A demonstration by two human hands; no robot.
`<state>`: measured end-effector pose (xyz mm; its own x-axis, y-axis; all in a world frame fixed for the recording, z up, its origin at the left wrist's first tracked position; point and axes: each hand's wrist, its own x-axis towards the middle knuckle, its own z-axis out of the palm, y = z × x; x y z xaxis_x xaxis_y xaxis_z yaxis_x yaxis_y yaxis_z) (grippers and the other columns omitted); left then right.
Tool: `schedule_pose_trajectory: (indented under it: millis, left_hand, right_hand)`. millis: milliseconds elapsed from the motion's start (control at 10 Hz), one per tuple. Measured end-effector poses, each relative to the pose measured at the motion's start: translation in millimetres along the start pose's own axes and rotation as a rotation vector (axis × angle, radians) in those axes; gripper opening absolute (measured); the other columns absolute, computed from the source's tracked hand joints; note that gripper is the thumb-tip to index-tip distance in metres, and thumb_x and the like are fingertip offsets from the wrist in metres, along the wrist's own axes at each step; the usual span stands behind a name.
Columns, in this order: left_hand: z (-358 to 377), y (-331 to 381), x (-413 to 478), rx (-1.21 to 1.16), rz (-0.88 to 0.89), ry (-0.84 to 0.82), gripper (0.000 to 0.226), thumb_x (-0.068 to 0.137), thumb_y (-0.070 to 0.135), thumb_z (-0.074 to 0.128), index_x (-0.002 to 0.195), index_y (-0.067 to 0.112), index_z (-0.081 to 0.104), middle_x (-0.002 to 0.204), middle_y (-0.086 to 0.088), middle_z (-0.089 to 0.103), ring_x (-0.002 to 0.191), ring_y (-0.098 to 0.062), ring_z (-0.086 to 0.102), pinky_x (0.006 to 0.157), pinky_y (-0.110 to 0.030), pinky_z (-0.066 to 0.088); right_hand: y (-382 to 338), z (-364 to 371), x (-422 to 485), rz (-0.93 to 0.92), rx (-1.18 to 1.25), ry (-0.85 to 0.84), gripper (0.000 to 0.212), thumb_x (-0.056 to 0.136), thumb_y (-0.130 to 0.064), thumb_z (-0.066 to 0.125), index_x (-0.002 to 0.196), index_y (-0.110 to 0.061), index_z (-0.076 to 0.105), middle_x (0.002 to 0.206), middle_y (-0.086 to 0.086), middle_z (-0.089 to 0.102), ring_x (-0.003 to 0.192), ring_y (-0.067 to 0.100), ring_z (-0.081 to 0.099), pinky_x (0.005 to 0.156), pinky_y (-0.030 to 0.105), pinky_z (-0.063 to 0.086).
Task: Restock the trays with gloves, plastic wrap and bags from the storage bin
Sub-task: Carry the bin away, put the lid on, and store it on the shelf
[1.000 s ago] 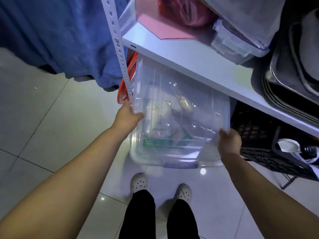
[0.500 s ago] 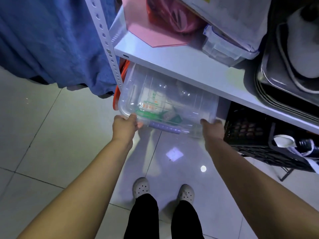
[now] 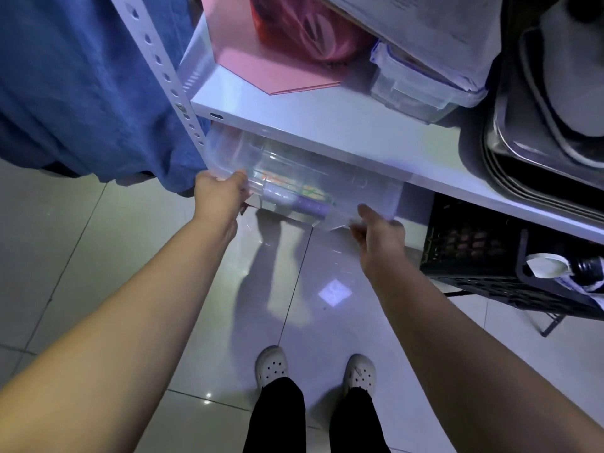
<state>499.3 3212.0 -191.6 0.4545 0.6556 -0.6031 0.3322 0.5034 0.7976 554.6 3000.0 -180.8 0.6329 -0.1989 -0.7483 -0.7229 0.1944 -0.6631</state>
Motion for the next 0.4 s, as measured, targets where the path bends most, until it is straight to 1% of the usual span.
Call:
schedule_pose_trajectory:
  millis: [100, 200, 300, 400]
  left_hand:
    - [8, 4, 10, 0.008, -0.067, -0.035, 0.032, 0.081, 0.002, 0.059, 0.111, -0.001, 0.047, 0.087, -0.015, 0.055, 0.074, -0.025, 0.057, 0.062, -0.031, 0.045]
    - [15, 4, 14, 0.093, -0.084, -0.063, 0.051, 0.067, 0.002, 0.063, 0.115, -0.006, 0.047, 0.097, -0.016, 0.055, 0.089, -0.029, 0.059, 0.085, -0.036, 0.051]
    - [22, 3, 16, 0.114, -0.047, -0.102, 0.046, 0.077, -0.004, 0.063, 0.119, -0.007, 0.043, 0.089, -0.012, 0.060, 0.081, -0.021, 0.065, 0.082, -0.034, 0.056]
    - [24, 0, 13, 0.229, -0.029, -0.113, 0.028, 0.082, -0.004, 0.056, 0.105, 0.003, 0.041, 0.088, -0.016, 0.059, 0.082, -0.026, 0.064, 0.085, -0.039, 0.054]
  right_hand:
    - [-8, 6, 9, 0.007, -0.044, 0.011, 0.043, 0.076, -0.007, 0.073, 0.110, 0.003, 0.049, 0.073, 0.013, 0.058, 0.057, 0.016, 0.057, 0.061, 0.025, 0.053]
    - [-11, 9, 19, -0.020, -0.196, 0.052, 0.055, 0.076, -0.014, 0.075, 0.121, -0.001, 0.046, 0.081, 0.007, 0.062, 0.065, 0.011, 0.061, 0.062, 0.025, 0.048]
    - [-13, 11, 25, -0.090, -0.309, 0.038, 0.057, 0.079, -0.023, 0.074, 0.124, -0.006, 0.042, 0.085, 0.000, 0.064, 0.081, 0.013, 0.066, 0.080, 0.032, 0.047]
    - [-13, 5, 19, -0.157, -0.426, 0.017, 0.050, 0.084, -0.024, 0.068, 0.120, -0.009, 0.037, 0.107, 0.007, 0.063, 0.078, 0.011, 0.065, 0.071, 0.028, 0.043]
